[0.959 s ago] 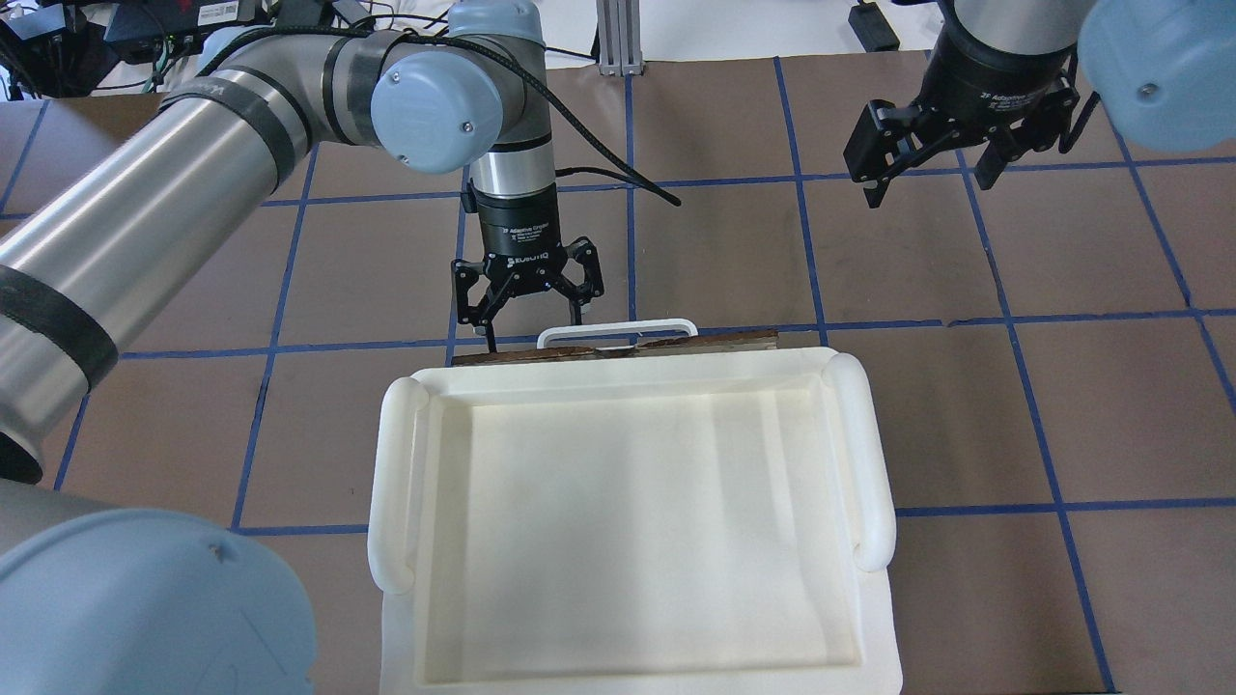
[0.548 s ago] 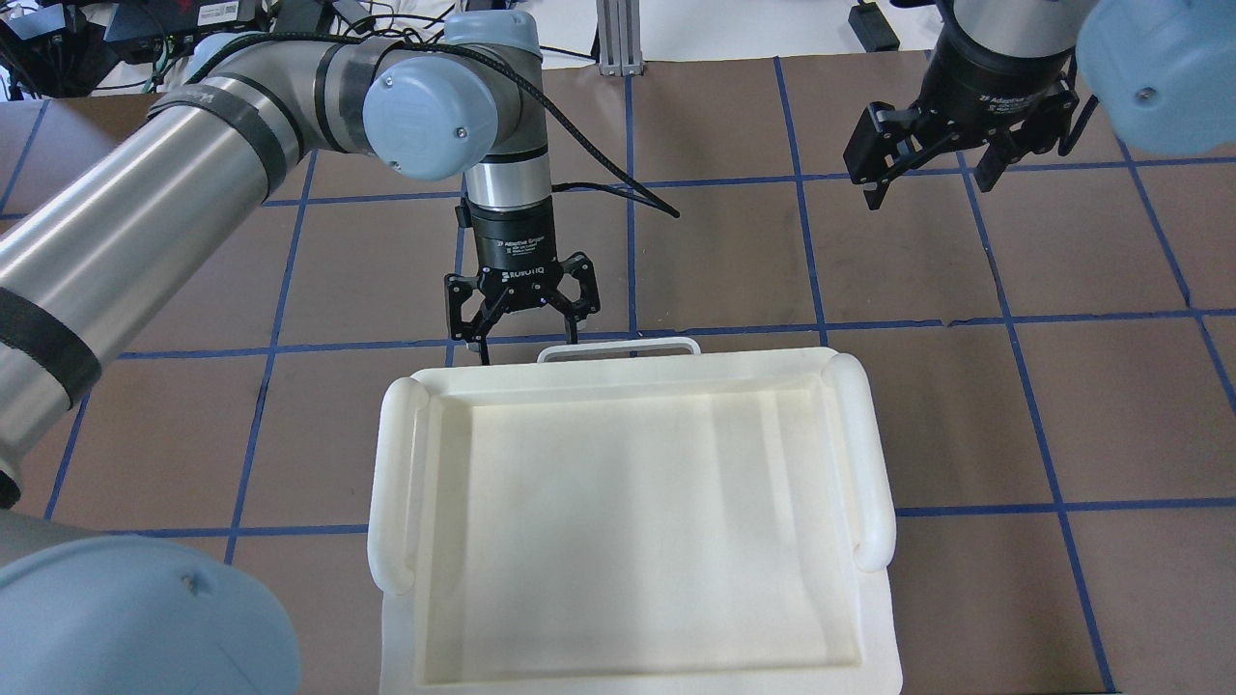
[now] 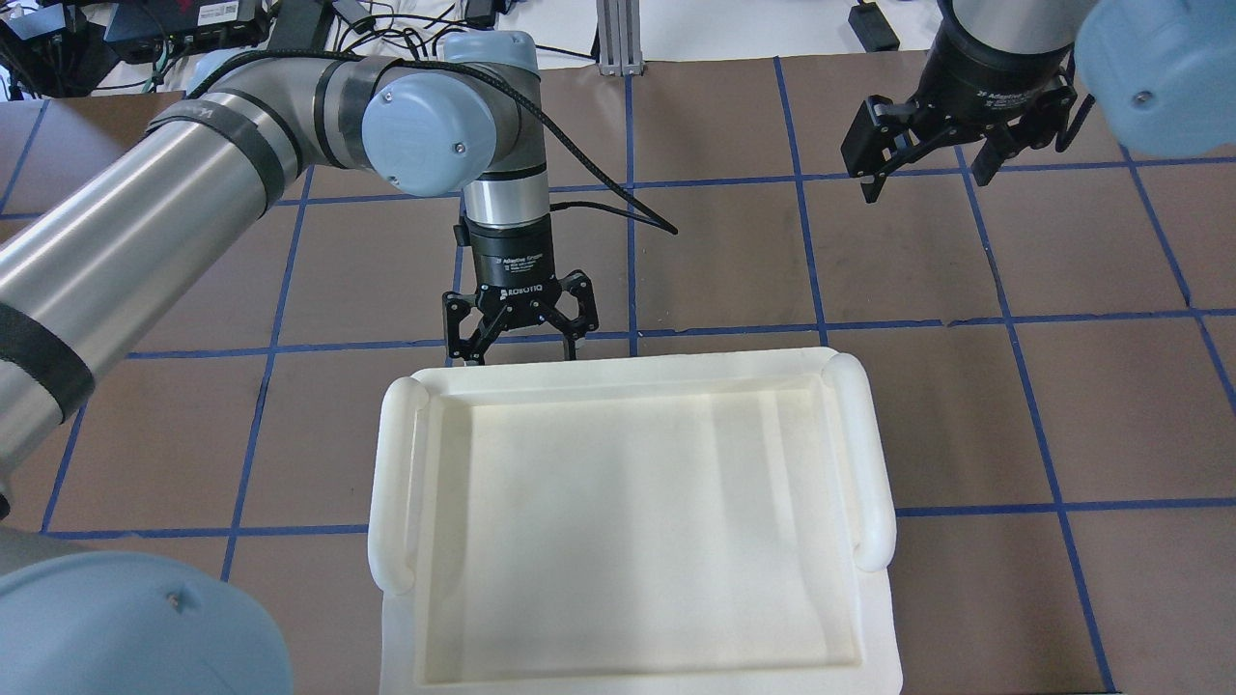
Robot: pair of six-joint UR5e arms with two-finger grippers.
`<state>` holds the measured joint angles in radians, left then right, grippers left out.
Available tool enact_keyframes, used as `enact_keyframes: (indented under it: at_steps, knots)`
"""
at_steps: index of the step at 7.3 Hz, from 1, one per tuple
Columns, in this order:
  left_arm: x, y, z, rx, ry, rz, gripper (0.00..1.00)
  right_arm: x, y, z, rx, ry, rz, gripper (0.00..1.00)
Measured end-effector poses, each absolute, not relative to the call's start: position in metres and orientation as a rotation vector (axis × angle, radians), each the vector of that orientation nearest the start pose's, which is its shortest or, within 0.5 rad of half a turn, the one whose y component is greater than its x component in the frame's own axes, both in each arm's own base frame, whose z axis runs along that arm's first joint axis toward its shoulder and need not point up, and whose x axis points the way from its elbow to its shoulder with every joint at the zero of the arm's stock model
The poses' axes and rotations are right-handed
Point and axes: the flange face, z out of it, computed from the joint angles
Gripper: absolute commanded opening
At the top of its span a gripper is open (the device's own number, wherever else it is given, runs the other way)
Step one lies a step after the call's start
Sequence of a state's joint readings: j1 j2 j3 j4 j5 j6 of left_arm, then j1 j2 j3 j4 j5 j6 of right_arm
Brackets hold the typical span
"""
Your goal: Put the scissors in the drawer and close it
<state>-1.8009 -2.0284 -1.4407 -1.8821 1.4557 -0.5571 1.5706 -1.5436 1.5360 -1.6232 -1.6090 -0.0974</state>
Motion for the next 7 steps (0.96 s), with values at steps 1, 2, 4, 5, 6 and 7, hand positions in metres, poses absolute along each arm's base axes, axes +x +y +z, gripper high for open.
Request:
enact_keyframes:
  at_steps: [1, 2, 4, 5, 6, 7]
  knots:
    - [-0.273, -0.531, 0.278, -0.518, 2.804, 0.938, 1.00, 0.129, -0.509, 0.499, -0.155, 3.176, -0.107, 1.00]
    - [-0.273, -0.531, 0.278, -0.519, 2.804, 0.939, 1.00, 0.128, -0.506, 0.503, -0.158, 3.179, -0.120, 1.00]
    - [-0.274, -0.528, 0.284, -0.529, 2.817, 0.945, 1.00, 0.126, -0.500, 0.512, -0.155, 3.183, -0.148, 1.00]
    - [-0.274, -0.523, 0.288, -0.532, 2.818, 0.957, 1.00, 0.125, -0.495, 0.520, -0.145, 3.184, -0.175, 1.00]
    - [-0.273, -0.517, 0.288, -0.532, 2.811, 0.974, 1.00, 0.124, -0.491, 0.524, -0.138, 3.184, -0.191, 1.00]
    - [-0.272, -0.511, 0.286, -0.530, 2.805, 0.985, 1.00, 0.123, -0.490, 0.525, -0.138, 3.184, -0.189, 1.00]
